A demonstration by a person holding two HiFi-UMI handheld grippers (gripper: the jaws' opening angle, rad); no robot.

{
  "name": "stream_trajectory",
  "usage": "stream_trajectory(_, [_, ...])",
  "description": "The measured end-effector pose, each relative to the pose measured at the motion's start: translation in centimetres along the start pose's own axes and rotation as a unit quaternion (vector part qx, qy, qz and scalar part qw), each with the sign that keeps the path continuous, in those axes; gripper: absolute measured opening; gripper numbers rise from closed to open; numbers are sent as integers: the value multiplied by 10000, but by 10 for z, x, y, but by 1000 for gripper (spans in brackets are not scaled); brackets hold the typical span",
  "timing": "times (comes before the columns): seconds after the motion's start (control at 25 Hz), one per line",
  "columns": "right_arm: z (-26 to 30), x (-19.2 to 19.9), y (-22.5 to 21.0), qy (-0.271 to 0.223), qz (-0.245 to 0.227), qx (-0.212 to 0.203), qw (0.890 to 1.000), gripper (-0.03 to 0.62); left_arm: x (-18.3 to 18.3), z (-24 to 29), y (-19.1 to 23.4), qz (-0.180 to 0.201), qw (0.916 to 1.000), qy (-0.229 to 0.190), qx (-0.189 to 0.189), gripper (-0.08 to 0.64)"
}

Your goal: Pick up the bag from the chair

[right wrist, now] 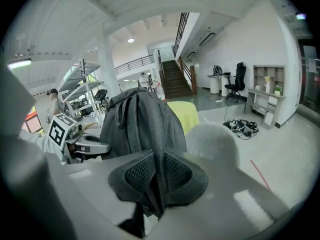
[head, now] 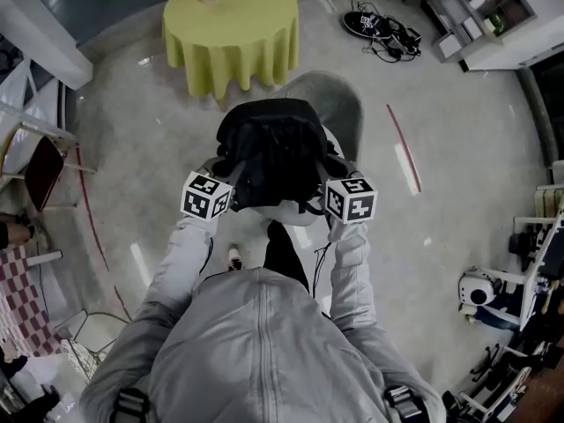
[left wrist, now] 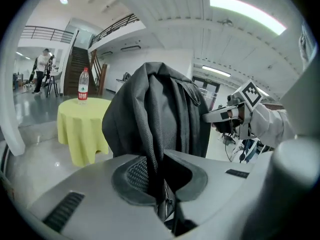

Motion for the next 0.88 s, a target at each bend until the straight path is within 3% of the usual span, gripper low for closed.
stream_trajectory(0.2, [-50,-25,39,-605,-132,257,9978,56,-35,-49,-14,164,9971,-737,61,35])
stream_trajectory(0.48, [-109,-65,95,-1367,-367,450,9889,55,-84,-113,-28,590,9854,-1597,91,35])
stream_trajectory(0.72, [-158,-85,132,-1715,-711,428,9817,55,-110,-162,-49,851,9721,-2182,154,34])
stream_trajectory(0.88, [-181,-88,151,-1757,-915,415,9793,55,-118,-185,-60,957,9671,-2352,156,34])
Point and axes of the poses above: the fingertips, and each gripper's own axes: z forward along the fingers, y to its left, x out of its underside, the point moved 5 cm from there along -z, backward along the fingers, and after that the axes turned 6 degrees about -x, right-handed, at the moved point
